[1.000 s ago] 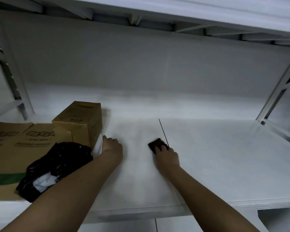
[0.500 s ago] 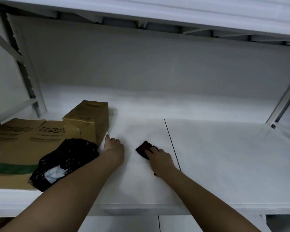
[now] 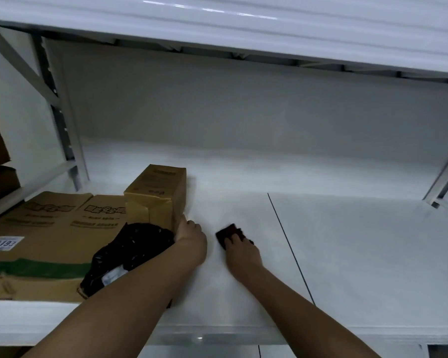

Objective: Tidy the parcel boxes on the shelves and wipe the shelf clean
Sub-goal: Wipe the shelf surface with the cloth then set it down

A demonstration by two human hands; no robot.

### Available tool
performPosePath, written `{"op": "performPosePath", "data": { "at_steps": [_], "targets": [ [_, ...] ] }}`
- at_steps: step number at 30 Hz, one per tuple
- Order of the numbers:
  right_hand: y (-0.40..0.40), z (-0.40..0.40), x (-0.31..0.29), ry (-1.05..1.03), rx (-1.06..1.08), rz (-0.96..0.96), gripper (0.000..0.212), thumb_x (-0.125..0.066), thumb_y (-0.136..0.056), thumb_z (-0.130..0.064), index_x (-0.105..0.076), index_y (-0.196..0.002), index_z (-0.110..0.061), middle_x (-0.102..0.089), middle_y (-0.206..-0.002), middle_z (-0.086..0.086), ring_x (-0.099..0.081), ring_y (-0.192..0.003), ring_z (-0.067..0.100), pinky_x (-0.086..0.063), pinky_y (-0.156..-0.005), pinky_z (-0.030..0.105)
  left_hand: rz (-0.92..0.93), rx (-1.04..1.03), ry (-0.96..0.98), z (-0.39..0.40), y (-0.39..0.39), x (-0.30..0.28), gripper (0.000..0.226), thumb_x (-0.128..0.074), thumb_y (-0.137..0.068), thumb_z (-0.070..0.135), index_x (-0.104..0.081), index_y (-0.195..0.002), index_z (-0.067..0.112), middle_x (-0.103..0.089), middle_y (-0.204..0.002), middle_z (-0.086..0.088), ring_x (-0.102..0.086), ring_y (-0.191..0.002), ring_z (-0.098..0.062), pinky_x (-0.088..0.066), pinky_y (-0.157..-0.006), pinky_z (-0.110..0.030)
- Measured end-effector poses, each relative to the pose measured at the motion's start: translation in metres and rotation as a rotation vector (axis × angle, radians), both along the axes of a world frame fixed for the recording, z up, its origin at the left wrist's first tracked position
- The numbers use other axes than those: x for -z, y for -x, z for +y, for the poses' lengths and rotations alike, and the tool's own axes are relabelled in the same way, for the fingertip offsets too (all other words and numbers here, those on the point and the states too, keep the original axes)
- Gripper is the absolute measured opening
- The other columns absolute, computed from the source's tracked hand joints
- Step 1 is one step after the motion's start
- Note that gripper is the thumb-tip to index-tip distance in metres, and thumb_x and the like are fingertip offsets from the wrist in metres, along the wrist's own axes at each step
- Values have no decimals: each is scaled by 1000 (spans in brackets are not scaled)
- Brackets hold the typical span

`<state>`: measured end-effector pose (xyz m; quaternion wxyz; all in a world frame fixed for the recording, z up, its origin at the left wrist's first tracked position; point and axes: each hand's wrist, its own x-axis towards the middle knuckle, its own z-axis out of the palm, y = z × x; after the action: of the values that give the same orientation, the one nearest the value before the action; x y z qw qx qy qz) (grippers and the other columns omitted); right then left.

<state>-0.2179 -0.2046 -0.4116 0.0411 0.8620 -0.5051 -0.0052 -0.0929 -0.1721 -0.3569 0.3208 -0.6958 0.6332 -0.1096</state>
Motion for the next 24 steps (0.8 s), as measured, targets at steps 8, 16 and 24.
{"op": "performPosePath", "data": {
  "at_steps": [8,16,24],
  "targets": [
    [18,-4,-10,-51,220,39,41,-42,-96,-12,-39,-137,-10,-43,-137,12,-49,-116,31,-42,-86,35,-13,163,-63,13,-26,-2,49,-39,-100,30,-31,-146,14,-32,-148,-9,-28,-136,-27,-2,-117,-48],
    [-64,12,-2,-47,214,73,41,-36,-100,-13,-34,-139,-1,-42,-139,19,-46,-123,32,-43,-93,36,41,256,-60,23,-38,-15,43,-33,-100,26,-41,-141,14,-35,-147,-9,-29,-136,-26,2,-118,-45],
    [-30,-10,-15,-120,96,74,53,-42,-97,-19,-30,-148,-28,-38,-145,10,-45,-123,33,-42,-93,38,74,302,-87,21,-48,-9,47,-25,-101,31,-39,-144,16,-33,-150,-10,-26,-140,-24,9,-117,-47]
  ]
}}
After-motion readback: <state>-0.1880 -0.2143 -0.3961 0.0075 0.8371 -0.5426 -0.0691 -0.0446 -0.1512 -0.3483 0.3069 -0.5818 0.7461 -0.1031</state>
